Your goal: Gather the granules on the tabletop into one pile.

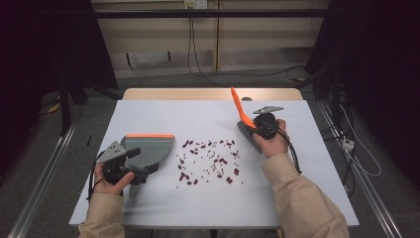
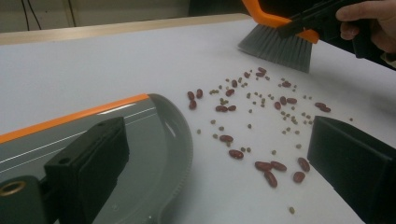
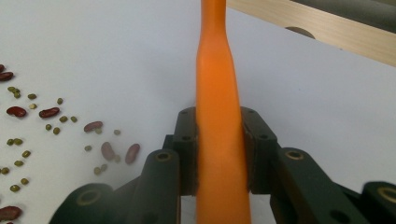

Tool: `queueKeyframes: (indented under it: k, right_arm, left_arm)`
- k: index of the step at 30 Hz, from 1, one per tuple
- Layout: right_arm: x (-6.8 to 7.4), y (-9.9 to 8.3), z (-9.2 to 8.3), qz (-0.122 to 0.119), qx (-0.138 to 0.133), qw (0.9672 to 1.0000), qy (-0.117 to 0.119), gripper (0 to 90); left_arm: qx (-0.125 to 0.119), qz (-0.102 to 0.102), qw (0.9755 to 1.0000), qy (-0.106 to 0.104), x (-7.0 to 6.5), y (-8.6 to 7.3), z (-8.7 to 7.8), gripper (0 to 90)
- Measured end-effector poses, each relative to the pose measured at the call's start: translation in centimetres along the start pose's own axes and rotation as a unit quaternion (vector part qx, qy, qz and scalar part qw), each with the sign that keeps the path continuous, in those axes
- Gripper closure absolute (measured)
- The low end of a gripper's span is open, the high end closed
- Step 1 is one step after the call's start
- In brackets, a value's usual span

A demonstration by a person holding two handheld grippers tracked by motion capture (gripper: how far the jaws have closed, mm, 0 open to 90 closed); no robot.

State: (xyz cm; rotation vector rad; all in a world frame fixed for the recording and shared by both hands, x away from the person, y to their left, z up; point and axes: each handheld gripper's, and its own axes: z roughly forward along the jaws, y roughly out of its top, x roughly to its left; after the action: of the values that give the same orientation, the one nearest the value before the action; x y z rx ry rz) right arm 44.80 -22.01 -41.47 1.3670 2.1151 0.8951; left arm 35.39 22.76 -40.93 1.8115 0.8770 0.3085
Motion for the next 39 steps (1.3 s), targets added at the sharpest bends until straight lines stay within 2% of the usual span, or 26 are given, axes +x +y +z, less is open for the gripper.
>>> queueKeyframes:
  k: [5, 8, 10, 13, 18, 22, 27, 33, 37, 39]
  right_arm:
    - [2.3, 0.5, 0.5, -0.048, 0.01, 0.9988, 0.005, 71.1]
    - [3.1, 0.5, 0.4, -0.065, 0.014, 0.9978, 0.005, 71.1]
    - [3.3, 0.4, 0.3, -0.06, 0.011, 0.998, 0.014, 71.1]
    - [3.8, 0.3, 0.1, -0.069, 0.013, 0.9974, 0.018, 71.1]
    - [5.1, 0.3, -0.3, -0.074, 0.016, 0.9965, 0.036, 71.1]
    - [6.2, 0.2, -0.4, -0.081, 0.014, 0.9958, 0.04, 71.1]
    - [7.1, 0.2, -0.4, -0.089, 0.016, 0.9953, 0.034, 71.1]
    - [7.8, 0.1, -0.7, -0.082, 0.013, 0.9951, 0.053, 71.1]
    - [8.8, 0.0, -0.8, -0.104, 0.013, 0.9931, 0.053, 71.0]
    - [9.0, 0.0, -0.8, -0.106, 0.012, 0.9927, 0.055, 71.1]
  left_arm:
    - [0.0, 0.0, 1.0, 0.0, 0.1, 0.0, -0.1, 5.2]
    - [-0.003, 0.001, 1.0, -0.001, 0.1, 0.0, -0.1, 5.2]
    - [-0.002, 0.003, 1.0, -0.001, 0.0, 0.1, -0.1, 5.2]
    - [-0.005, 0.002, 1.0, -0.002, -0.1, 0.1, 0.0, 5.3]
    - [-0.003, 0.004, 1.0, -0.002, -0.1, 0.2, 0.0, 5.3]
    - [-0.004, 0.005, 1.0, -0.003, -0.2, 0.2, 0.0, 5.3]
    - [-0.005, 0.008, 1.0, -0.001, -0.2, 0.3, 0.0, 5.6]
    - [-0.005, 0.009, 0.9999, -0.002, -0.2, 0.3, 0.0, 5.6]
    - [-0.005, 0.007, 1.0, -0.002, -0.3, 0.2, 0.1, 5.6]
    - [-0.004, 0.007, 1.0, -0.002, -0.3, 0.2, 0.1, 5.6]
